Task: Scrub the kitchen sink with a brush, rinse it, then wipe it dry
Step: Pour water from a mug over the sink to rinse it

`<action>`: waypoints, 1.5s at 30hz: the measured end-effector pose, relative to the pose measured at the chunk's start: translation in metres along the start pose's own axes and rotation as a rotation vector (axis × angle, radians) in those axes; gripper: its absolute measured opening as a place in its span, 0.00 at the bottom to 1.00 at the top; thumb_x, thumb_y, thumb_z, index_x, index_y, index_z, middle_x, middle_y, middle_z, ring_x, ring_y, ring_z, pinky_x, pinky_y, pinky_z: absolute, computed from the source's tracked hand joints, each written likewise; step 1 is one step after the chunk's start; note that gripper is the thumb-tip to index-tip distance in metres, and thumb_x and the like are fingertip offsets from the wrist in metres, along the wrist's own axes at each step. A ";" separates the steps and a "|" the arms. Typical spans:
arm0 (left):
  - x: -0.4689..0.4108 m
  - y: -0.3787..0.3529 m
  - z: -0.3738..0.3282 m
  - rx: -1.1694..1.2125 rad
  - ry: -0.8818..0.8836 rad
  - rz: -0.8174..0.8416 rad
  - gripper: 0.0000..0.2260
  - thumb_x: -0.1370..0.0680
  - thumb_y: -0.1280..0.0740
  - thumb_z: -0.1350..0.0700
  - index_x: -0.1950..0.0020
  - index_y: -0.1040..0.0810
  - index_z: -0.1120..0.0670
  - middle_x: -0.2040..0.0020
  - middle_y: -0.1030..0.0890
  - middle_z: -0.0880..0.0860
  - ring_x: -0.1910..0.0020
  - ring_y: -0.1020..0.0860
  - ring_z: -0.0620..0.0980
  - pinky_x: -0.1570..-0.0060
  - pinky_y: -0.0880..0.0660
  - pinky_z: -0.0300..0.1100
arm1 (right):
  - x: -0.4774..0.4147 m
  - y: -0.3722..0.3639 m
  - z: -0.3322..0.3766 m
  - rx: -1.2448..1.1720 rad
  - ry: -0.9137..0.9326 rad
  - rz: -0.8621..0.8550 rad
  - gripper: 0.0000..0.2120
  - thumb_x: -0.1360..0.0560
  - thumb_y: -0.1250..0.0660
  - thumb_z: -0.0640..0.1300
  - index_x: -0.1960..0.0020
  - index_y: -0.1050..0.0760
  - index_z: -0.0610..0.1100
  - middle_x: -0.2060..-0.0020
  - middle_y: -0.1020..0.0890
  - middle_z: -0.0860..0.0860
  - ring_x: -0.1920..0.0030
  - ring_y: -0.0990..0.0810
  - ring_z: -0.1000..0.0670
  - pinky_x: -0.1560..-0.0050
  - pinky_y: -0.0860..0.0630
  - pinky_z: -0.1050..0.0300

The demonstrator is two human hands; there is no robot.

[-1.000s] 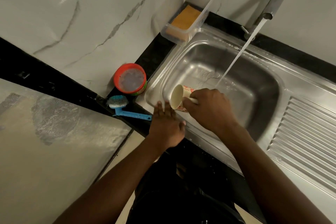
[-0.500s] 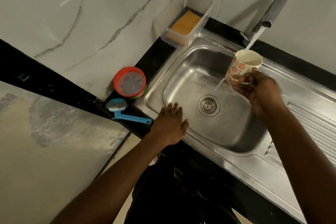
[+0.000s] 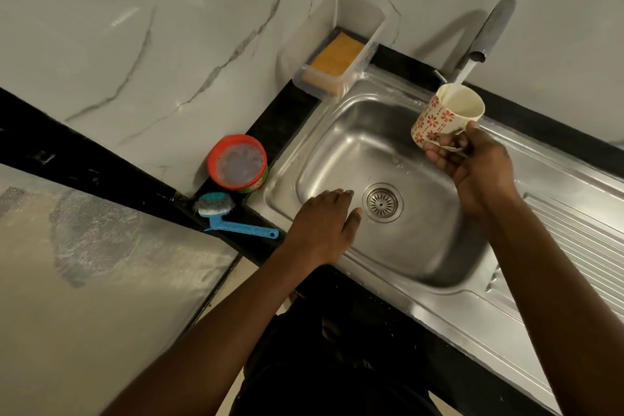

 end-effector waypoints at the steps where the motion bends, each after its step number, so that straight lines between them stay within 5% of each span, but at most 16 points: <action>1: 0.000 0.002 -0.001 -0.003 -0.005 -0.003 0.25 0.13 0.46 0.45 0.20 0.33 0.57 0.24 0.28 0.58 0.25 0.30 0.56 0.26 0.33 0.53 | 0.000 0.000 0.002 0.001 0.001 -0.006 0.14 0.14 0.39 0.48 0.55 0.26 0.42 0.62 0.15 0.47 0.44 0.15 0.39 0.41 0.17 0.46; 11: -0.003 0.010 -0.002 -0.006 0.003 -0.020 0.24 0.13 0.47 0.44 0.22 0.31 0.55 0.23 0.28 0.57 0.24 0.31 0.55 0.26 0.32 0.54 | 0.004 -0.002 0.017 0.012 0.014 -0.020 0.14 0.14 0.39 0.48 0.55 0.26 0.42 0.57 0.15 0.45 0.37 0.18 0.36 0.39 0.17 0.45; 20: -0.003 0.016 -0.002 0.002 0.023 -0.027 0.24 0.13 0.46 0.44 0.22 0.31 0.55 0.24 0.27 0.57 0.24 0.30 0.55 0.27 0.32 0.56 | 0.006 -0.004 0.023 0.028 0.021 -0.007 0.15 0.13 0.40 0.48 0.57 0.26 0.43 0.58 0.15 0.45 0.46 0.14 0.41 0.44 0.16 0.49; 34: -0.005 0.018 -0.003 0.008 0.034 -0.017 0.24 0.13 0.46 0.44 0.22 0.31 0.55 0.23 0.29 0.56 0.23 0.32 0.55 0.26 0.33 0.54 | 0.006 -0.005 0.025 0.069 0.036 0.017 0.16 0.13 0.41 0.49 0.58 0.26 0.44 0.56 0.15 0.45 0.43 0.14 0.39 0.42 0.16 0.49; 45: 0.023 0.002 0.038 -0.126 0.145 0.112 0.29 0.14 0.50 0.41 0.17 0.41 0.55 0.16 0.43 0.59 0.16 0.46 0.59 0.18 0.49 0.56 | 0.021 -0.004 -0.010 0.354 0.040 0.087 0.14 0.13 0.42 0.48 0.48 0.21 0.43 0.60 0.13 0.45 0.53 0.12 0.44 0.48 0.15 0.49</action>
Point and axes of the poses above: each hand's wrist, its own x-axis away from the middle knuckle, its own y-axis out of the back of the hand, z = x × y, the point moved 5 cm from there along -x, towards the middle knuckle
